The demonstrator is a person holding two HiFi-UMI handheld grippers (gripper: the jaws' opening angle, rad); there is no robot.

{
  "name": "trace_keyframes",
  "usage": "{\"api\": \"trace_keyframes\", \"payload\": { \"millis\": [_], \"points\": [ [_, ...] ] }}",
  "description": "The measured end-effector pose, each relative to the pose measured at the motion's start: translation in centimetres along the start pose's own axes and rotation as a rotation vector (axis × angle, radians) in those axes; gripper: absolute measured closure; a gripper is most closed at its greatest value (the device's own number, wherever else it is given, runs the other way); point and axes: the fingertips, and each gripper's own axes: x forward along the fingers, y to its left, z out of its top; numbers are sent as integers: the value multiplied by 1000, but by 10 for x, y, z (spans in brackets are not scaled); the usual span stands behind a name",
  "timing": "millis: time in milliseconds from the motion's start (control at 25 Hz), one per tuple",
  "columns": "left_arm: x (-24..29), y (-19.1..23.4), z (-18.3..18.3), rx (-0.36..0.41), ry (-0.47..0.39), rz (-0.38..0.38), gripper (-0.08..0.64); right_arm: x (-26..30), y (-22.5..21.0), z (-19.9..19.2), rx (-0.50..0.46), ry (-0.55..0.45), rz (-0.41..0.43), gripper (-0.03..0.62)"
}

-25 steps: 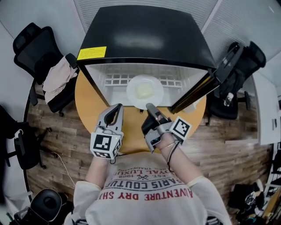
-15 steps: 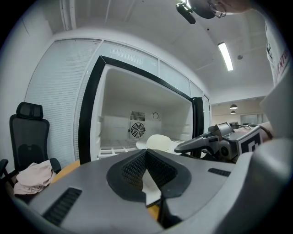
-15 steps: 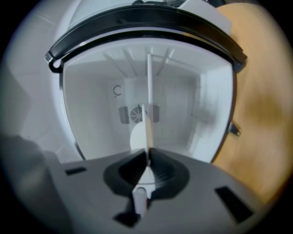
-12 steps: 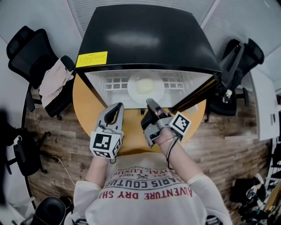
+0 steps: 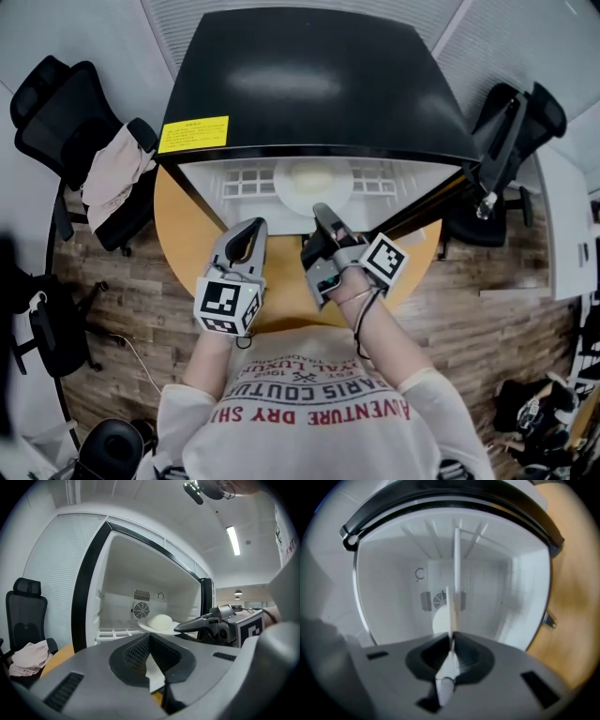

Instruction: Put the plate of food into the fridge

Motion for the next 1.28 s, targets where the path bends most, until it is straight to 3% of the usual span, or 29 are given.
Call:
{"api": "trace_keyframes", "payload": {
  "millis": [200, 520, 680, 1160, 1200, 1280],
  "points": [
    [3, 1, 1, 10, 3, -5, 531, 10, 3, 4, -21, -9, 6, 517],
    [4, 2, -7, 4, 23, -8, 531, 20, -10, 8, -34, -16, -27, 400],
    [4, 4, -6, 3, 18, -5, 531, 23, -10, 9, -68, -11, -33, 384],
    [-6, 0, -4, 7, 13, 6, 531, -3, 12, -4, -217, 28, 40, 385],
    [-7, -2, -3, 8, 10, 8, 531, -10, 11, -4, -261, 25, 32, 396],
    [-11, -8, -2, 13, 4, 12, 531, -25, 7, 0, -371, 15, -10, 527]
  ]
}}
